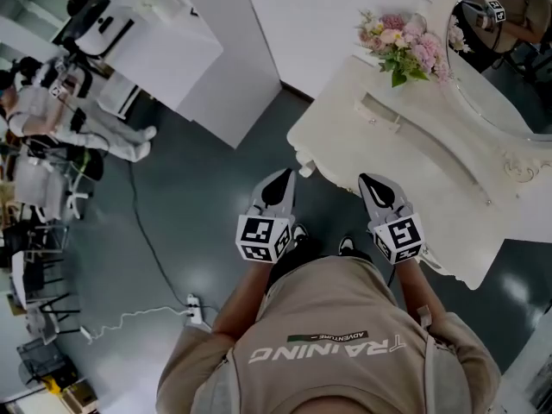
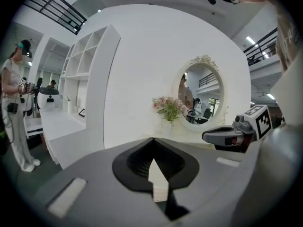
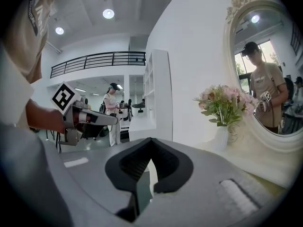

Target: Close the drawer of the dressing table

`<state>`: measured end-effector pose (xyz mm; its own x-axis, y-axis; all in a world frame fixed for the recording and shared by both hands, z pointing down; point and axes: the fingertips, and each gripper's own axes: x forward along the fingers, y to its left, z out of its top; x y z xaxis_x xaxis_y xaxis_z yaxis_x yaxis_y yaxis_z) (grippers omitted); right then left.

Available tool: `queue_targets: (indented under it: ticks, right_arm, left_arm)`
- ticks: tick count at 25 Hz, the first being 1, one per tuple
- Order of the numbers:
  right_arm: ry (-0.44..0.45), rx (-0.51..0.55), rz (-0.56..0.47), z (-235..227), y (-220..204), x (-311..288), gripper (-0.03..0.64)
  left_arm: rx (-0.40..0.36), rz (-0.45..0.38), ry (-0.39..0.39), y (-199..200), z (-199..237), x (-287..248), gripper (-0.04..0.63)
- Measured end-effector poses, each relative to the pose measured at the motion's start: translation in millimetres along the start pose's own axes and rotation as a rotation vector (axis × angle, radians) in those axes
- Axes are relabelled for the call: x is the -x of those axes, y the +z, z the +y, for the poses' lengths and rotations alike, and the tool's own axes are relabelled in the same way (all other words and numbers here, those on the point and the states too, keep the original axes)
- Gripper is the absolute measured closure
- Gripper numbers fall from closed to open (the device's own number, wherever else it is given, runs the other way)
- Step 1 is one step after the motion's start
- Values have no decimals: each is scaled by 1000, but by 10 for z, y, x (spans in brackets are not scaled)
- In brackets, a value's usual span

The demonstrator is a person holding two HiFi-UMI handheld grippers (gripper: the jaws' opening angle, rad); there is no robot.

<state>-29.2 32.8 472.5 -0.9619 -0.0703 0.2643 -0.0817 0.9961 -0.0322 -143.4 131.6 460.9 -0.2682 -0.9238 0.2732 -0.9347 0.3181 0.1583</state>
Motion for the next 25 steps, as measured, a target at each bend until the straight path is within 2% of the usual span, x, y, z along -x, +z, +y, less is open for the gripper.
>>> queue_targets:
  ticks: [6, 12, 18, 25]
  right_arm:
    - [-93, 46, 3, 86, 142, -370, 615]
    - [-204, 0, -5, 96, 155, -518, 615]
    - [-291, 3, 53, 80, 25, -407, 615]
    - [-348, -72, 66, -215, -138, -298, 614]
  left_arm:
    - [-18, 15, -91, -7, 379, -182, 577]
    - [-54, 44, -202, -53, 562, -339, 577]
    - [-44, 87, -289, -190, 507, -554, 577]
    - [-73, 120, -367, -143, 213, -957, 577]
